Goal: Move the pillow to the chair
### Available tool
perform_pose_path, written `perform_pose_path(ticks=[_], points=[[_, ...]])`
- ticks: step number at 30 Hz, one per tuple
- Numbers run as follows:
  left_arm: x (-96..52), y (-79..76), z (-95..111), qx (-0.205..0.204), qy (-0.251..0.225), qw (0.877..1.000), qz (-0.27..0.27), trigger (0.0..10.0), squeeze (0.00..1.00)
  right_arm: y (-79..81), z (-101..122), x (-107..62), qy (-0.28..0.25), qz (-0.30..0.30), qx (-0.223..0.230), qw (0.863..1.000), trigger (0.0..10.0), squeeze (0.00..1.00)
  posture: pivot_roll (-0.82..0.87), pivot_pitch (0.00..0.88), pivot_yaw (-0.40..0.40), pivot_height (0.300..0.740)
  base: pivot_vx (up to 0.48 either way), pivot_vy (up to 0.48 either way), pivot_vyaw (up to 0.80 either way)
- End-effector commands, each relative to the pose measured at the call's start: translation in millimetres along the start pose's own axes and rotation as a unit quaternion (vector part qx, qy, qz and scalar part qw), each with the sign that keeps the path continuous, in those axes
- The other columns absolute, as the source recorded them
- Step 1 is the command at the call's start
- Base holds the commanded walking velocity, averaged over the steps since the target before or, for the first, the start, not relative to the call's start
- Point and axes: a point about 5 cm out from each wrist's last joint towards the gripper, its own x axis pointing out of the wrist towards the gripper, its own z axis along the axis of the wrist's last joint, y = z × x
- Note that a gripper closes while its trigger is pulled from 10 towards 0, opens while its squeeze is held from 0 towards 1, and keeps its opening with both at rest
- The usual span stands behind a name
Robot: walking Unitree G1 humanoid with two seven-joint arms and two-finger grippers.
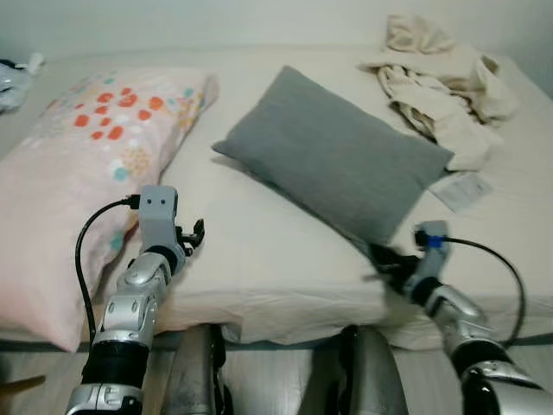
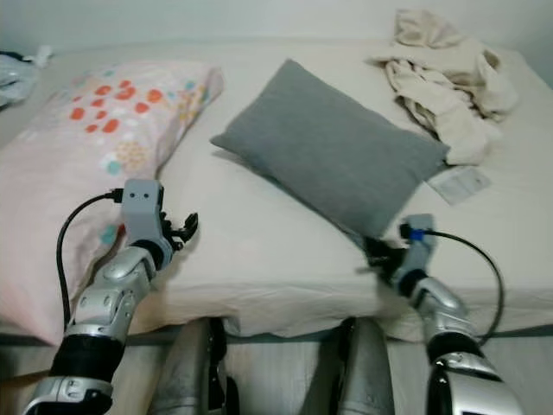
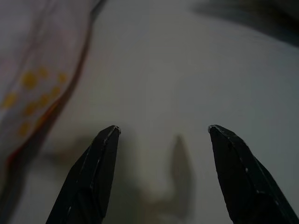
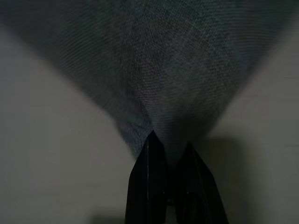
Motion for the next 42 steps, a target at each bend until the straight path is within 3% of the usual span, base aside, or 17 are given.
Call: perform_pose_path(ticks=[1,4,10,15,17,21,22,23,25,26,28,31,33,35,36,40,42], points=[[-1.3,1.7,-8.4,-0.004,0.012,1.0,0.003,10.0,0.0,-32.6,-30.4,-29.1,0.063,-0.11,0.022,0.992,0.0,0.0,0.12,0.277,0.027,0.573,0.0,0.0,0.0],[-0.3,-1.3,-8.3,-0.005,0.011,1.0,-0.001,10.0,0.0,-77.4,-11.3,-57.0,0.03,-0.246,0.031,0.968,0.0,0.0,0.11,0.276,0.033,0.573,0.0,0.0,0.0],[-0.1,-2.5,-7.7,-0.005,0.01,1.0,-0.003,10.0,0.0,-93.1,0.3,-68.2,0.01,-0.285,0.036,0.958,0.0,0.0,0.11,0.277,0.031,0.573,0.0,0.0,0.0],[-1.6,-11.2,-9.3,-0.023,0.016,0.999,-0.028,10.0,0.0,-85.2,-2.7,-61.0,0.018,-0.262,0.03,0.964,0.0,0.0,0.11,0.278,0.028,0.573,0.0,0.0,0.0],[-7.0,-32.2,-14.7,-0.111,0.047,0.986,-0.111,10.0,0.0,-72.0,-7.0,-49.6,0.024,-0.238,0.024,0.971,0.0,0.0,0.11,0.276,0.026,0.573,0.0,0.0,0.0],[-16.0,-53.5,-16.4,-0.207,0.066,0.958,-0.189,10.0,0.0,-59.9,-9.4,-39.2,0.027,-0.219,0.021,0.975,0.0,0.0,0.11,0.274,0.023,0.573,0.0,0.0,0.0],[-20.6,-63.2,-15.9,-0.252,0.075,0.939,-0.223,10.0,0.26,-54.3,-10.3,-34.6,0.028,-0.208,0.018,0.978,0.0,0.0,0.11,0.274,0.021,0.573,0.0,0.0,0.0],[-20.6,-63.2,-15.9,-0.252,0.075,0.939,-0.223,10.0,0.26,-54.3,-10.3,-34.6,0.028,-0.208,0.018,0.978,0.0,0.0,0.11,0.274,0.021,0.573,0.0,0.0,0.0],[-28.2,-79.3,-13.1,-0.301,0.083,0.908,-0.279,10.0,1.0,-47.0,-11.0,-28.6,0.03,-0.195,0.014,0.98,0.0,0.0,0.11,0.27,0.016,0.573,0.0,0.0,0.0],[-28.2,-79.3,-13.1,-0.301,0.083,0.908,-0.279,10.0,1.0,-47.0,-11.0,-28.6,0.03,-0.195,0.014,0.98,0.0,0.0,0.11,0.27,0.016,0.573,0.0,0.0,0.0],[-34.3,-98.3,-5.2,-0.358,0.082,0.87,-0.329,10.0,1.0,-40.4,-11.0,-23.1,0.03,-0.185,0.016,0.982,0.0,0.0,0.11,0.269,0.014,0.573,0.0,0.0,0.0],[-35.4,-108.4,0.3,-0.387,0.075,0.851,-0.346,10.0,1.0,-34.9,-11.2,-18.8,0.029,-0.176,0.017,0.984,0.0,0.0,0.11,0.266,0.013,0.573,0.0,0.0,0.0],[-33.4,-112.6,-0.3,-0.387,0.074,0.854,-0.34,10.0,1.0,-31.3,-11.5,-16.1,0.029,-0.17,0.017,0.985,0.0,0.0,0.11,0.266,0.013,0.573,0.0,0.0,0.0],[-25.4,-118.4,-12.9,-0.332,0.086,0.895,-0.285,10.0,1.0,-23.7,-12.2,-11.0,0.029,-0.156,0.016,0.987,0.0,0.0,0.11,0.259,0.015,0.573,0.0,0.0,0.0],[-25.4,-118.4,-12.9,-0.332,0.086,0.895,-0.285,10.0,1.0,-23.7,-12.2,-11.0,0.029,-0.156,0.016,0.987,0.0,0.0,0.11,0.259,0.015,0.573,0.0,0.0,0.0],[-13.0,-115.4,-22.2,-0.283,0.056,0.939,-0.188,10.0,1.0,-7.4,-16.7,-2.7,0.028,-0.125,0.015,0.992,0.0,0.0,0.1,0.257,0.019,0.573,0.0,0.0,0.0],[-10.8,-113.0,-20.3,-0.279,0.043,0.944,-0.172,10.0,1.0,-4.5,-17.3,-1.3,0.026,-0.119,0.016,0.992,0.0,0.0,0.1,0.257,0.019,0.573,0.0,0.0,0.0]])
